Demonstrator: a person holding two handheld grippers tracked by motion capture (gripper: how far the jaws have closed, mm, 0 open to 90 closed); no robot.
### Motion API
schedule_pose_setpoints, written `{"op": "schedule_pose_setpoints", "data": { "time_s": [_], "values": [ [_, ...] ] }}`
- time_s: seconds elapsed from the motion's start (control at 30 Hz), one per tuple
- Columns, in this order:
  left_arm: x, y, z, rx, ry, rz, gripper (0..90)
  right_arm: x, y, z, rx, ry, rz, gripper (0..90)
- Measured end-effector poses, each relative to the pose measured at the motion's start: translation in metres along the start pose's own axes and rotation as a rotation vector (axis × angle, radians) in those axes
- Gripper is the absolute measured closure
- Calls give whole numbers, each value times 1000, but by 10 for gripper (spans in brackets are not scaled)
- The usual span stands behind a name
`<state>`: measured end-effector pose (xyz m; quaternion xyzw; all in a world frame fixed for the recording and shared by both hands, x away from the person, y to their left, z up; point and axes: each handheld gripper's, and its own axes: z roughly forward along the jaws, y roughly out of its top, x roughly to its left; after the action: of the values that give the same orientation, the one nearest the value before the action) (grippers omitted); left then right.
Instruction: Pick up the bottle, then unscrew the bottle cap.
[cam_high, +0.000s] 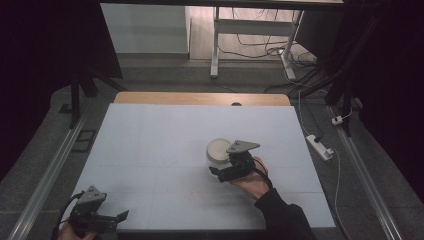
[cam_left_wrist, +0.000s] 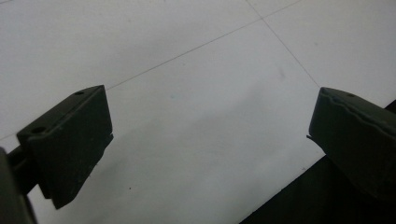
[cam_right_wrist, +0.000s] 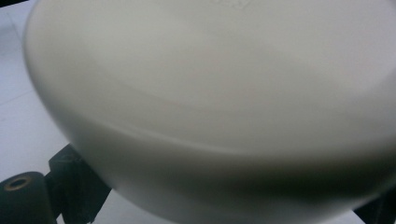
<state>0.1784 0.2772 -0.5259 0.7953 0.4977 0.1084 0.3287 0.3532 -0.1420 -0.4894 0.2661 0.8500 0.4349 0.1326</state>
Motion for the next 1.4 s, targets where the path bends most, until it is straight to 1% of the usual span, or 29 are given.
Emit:
{"op": "schedule_pose_setpoints", "data": {
  "time_s": [0.33, 0.63, 0.87, 1.03, 1.2, 1.27, 1.4],
  "values": [
    [0, 0, 0, 0, -1, -1, 3, 21, 4, 3, -1, 45, -35, 65],
    [0, 0, 0, 1, -2, 0, 3, 37, 6, 6, -7, 79, -45, 65],
    [0, 0, 0, 3, -3, 1, 3, 48, 7, 8, -1, 107, -60, 65],
    [0, 0, 0, 3, -4, 2, 3, 54, 6, 10, 2, 130, -59, 65],
    [0, 0, 0, 1, -5, 1, 3, 58, 5, 11, 6, 137, -70, 65],
    [0, 0, 0, -1, -3, -3, 2, 58, 5, 11, 5, 136, -72, 66],
    [4, 0, -1, -11, -25, -25, 0, 58, 5, 10, 0, 134, -75, 65]
  ]
}}
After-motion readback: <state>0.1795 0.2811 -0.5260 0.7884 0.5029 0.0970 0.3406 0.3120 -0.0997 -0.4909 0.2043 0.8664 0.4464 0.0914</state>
